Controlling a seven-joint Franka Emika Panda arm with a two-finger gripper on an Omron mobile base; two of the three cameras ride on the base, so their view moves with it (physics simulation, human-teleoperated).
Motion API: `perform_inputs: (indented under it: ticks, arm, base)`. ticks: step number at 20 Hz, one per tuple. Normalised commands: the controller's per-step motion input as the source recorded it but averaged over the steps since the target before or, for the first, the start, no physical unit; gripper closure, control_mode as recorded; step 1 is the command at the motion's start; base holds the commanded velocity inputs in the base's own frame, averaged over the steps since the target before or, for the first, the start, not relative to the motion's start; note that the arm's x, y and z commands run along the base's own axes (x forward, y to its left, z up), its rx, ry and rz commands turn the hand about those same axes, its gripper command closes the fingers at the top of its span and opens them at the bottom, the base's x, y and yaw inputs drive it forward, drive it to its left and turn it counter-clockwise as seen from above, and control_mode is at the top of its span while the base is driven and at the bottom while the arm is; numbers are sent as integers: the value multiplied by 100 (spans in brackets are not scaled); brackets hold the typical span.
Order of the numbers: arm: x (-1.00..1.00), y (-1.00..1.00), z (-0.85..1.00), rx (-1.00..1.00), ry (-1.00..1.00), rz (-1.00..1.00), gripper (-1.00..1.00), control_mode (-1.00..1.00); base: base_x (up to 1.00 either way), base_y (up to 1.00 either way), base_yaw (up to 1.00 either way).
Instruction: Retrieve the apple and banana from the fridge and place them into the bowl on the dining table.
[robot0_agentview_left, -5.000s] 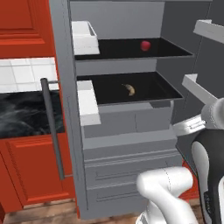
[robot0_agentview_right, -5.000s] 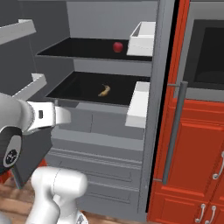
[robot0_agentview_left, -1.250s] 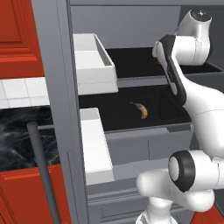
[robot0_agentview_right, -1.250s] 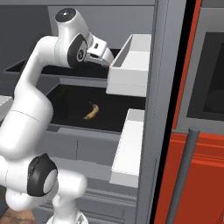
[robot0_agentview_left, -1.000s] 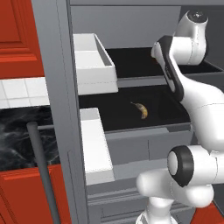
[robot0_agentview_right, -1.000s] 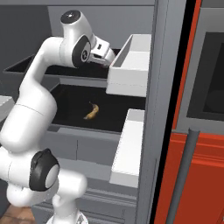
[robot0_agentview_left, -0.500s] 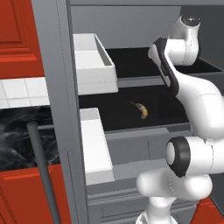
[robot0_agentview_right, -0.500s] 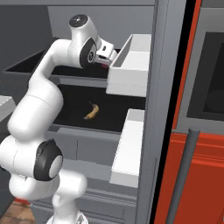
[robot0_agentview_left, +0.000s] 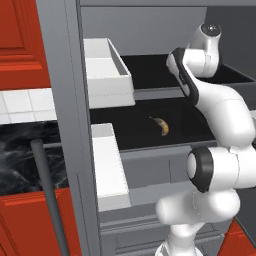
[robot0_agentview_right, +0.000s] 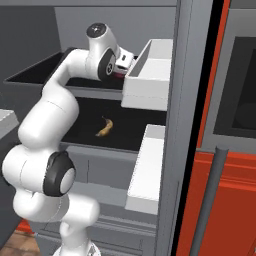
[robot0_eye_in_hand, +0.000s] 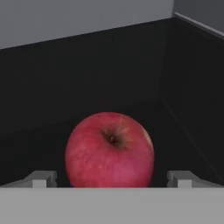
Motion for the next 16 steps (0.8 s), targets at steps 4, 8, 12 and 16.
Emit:
perform_inputs:
  ticks: [4, 8, 12, 16]
  arm:
    - [34, -13, -3, 0, -1, 0, -100, -100]
    - [12, 0, -16, 0, 0, 0, 100, -100]
    - [8, 0, -23, 0, 0, 0, 100, -100]
    - [-39, 9, -12, 0, -5, 2, 100, -100]
  base:
    - [0, 0, 0]
    - [0, 0, 0]
    - [0, 0, 0]
    - [0, 0, 0]
